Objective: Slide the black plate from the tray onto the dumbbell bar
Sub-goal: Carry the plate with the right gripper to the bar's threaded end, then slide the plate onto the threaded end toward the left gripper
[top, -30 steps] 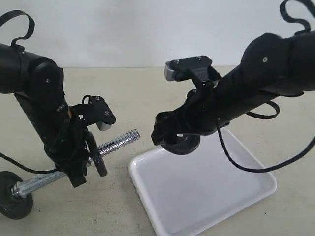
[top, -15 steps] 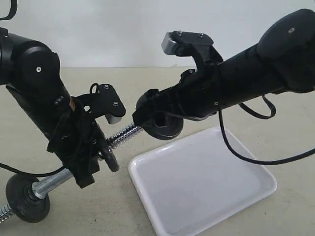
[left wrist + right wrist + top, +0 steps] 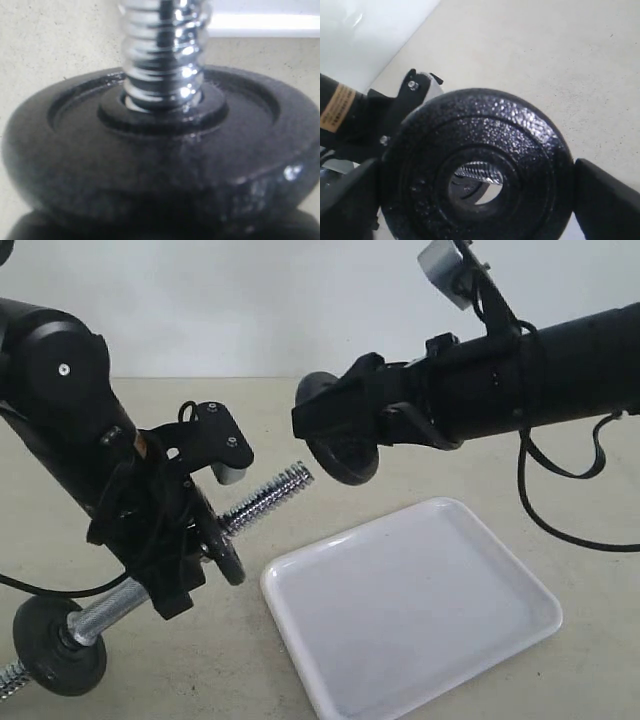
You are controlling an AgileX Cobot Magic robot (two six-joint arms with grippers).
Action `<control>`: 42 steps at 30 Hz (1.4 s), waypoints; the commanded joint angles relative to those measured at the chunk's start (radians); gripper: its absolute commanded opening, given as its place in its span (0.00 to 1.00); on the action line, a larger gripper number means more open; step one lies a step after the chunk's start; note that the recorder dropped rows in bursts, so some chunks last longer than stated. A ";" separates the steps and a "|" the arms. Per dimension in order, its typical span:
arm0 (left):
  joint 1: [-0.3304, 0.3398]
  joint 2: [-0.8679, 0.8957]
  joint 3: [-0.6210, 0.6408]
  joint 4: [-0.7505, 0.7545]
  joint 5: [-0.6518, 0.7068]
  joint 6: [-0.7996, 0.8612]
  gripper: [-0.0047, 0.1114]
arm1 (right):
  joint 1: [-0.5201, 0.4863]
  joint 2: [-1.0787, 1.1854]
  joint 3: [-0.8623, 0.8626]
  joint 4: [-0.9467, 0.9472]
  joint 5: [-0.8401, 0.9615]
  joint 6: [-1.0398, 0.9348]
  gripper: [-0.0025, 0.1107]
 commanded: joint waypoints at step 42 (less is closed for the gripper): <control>-0.005 -0.099 -0.028 -0.117 0.011 0.094 0.08 | -0.015 0.108 0.006 0.133 0.226 -0.148 0.02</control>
